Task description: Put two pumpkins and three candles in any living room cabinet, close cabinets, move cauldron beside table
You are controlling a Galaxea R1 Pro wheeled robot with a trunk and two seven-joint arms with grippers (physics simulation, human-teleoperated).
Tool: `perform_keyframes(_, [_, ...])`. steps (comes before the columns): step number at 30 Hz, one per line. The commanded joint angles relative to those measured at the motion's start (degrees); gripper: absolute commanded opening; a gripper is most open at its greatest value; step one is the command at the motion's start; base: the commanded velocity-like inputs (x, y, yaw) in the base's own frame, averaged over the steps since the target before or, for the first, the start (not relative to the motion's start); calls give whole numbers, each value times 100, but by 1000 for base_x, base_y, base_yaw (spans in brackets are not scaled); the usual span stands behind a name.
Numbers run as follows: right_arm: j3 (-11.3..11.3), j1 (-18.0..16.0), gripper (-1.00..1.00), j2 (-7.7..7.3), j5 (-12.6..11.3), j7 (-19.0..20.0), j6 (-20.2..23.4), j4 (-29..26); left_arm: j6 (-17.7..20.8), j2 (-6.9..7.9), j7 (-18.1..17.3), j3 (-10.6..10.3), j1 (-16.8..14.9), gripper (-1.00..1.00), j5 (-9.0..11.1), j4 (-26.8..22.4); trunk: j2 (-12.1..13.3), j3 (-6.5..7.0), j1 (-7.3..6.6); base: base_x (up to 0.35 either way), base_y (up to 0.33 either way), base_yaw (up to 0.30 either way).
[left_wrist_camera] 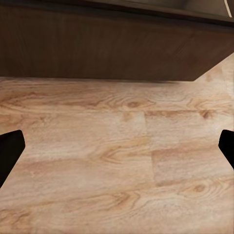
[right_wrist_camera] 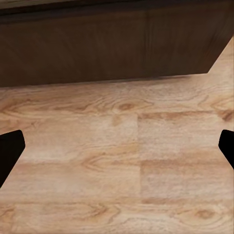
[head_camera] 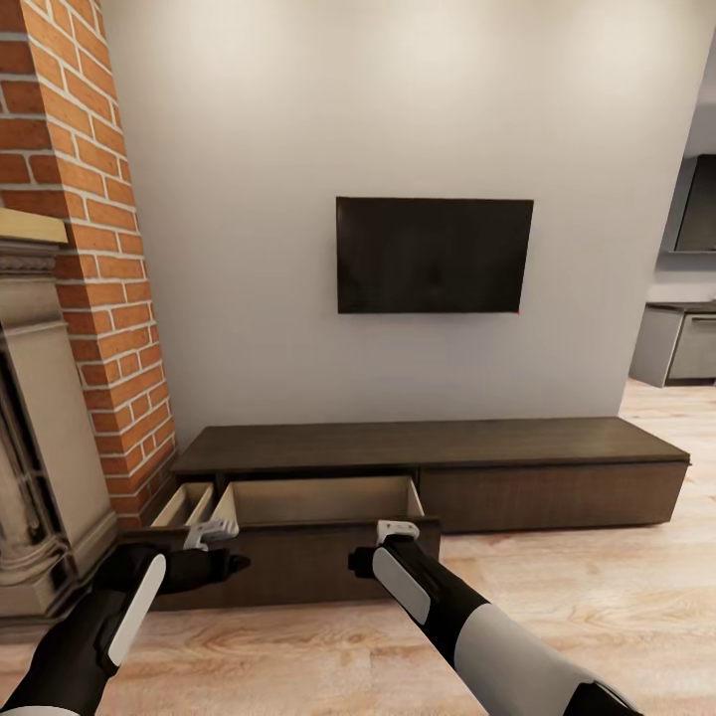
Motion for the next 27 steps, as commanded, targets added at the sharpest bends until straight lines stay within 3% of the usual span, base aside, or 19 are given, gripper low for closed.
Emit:
perform_keyframes(1, [20,-7,100,0,-30,-43,8,-4,24,-1,-35,8,-3,100,-20,-5,-45,-25,22,0,0,0])
perform_keyframes(5, [90,-6,100,0,14,-16,-257,2,11,-1,-26,2,-3,100,-29,-3,-205,-97,110,0,0,0])
perform_keyframes(10, [740,-3,100,-7,135,65,-1000,56,-76,-16,7,-22,1,100,-43,45,-406,-187,219,0,0,0])
perform_keyframes(13, [963,-1,100,-13,140,76,-1401,91,-359,-18,22,-32,4,100,-40,75,-526,-241,285,0,0,0])
perform_keyframes(27, [1046,1,100,-26,105,79,-1555,125,-1203,-17,52,-46,7,100,-122,493,-1088,-492,593,0,0,0])
